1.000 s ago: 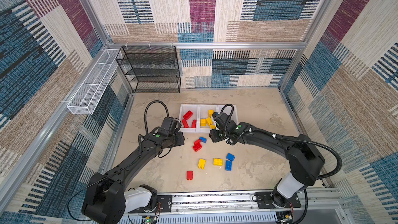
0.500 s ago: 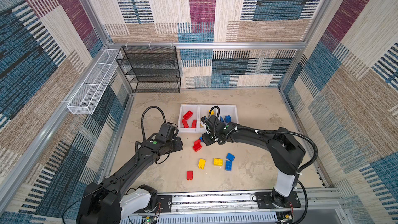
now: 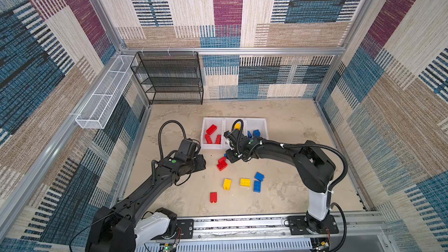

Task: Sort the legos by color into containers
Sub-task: 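Lower the right gripper to a blue brick while the left gripper withdraws, then grasp the blue brick with the right gripper and lift it over the blue compartment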

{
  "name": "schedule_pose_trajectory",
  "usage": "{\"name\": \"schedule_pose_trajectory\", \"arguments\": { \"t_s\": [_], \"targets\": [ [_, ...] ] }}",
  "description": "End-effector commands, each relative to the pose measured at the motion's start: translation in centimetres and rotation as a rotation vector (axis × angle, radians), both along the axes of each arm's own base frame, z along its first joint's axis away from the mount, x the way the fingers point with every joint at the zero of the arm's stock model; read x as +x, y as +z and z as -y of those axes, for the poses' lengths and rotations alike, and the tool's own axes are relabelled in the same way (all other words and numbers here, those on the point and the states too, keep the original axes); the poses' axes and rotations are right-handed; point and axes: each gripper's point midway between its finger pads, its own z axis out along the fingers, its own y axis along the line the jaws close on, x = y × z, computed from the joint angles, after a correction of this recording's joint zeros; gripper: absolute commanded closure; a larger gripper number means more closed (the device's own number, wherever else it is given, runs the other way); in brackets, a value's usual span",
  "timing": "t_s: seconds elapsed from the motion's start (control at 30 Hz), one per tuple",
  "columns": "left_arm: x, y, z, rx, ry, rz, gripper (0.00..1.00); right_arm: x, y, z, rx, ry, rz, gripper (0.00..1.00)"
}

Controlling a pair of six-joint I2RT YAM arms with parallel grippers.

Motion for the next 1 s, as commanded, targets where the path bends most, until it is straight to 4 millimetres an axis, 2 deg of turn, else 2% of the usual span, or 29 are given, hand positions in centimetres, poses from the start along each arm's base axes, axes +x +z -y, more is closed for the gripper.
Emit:
{"name": "schedule_pose_trajectory", "arguments": {
  "t_s": [0.0,0.23,0.47,0.7,0.97],
  "targets": [
    [0.1,0.2,0.0,-0.009,0.015,0.008,0.47,0.3,0.1,-0.6,0.016,0.008,0.009,0.61],
    [0.0,0.2,-0.1,-0.004,0.016,0.008,0.47,0.3,-0.1,-0.7,0.018,0.015,0.008,0.68],
    [0.0,0.2,-0.2,0.0,0.016,0.01,0.47,0.2,0.2,-0.8,0.023,0.023,0.009,0.69],
    [0.0,0.3,-0.4,0.006,0.017,0.016,0.47,0.8,1.0,-0.5,-0.006,0.024,0.047,0.54],
    [-0.2,0.5,-0.5,0.01,0.018,0.017,0.47,1.4,0.5,-1.7,0.005,0.047,0.042,0.56]
  ]
}}
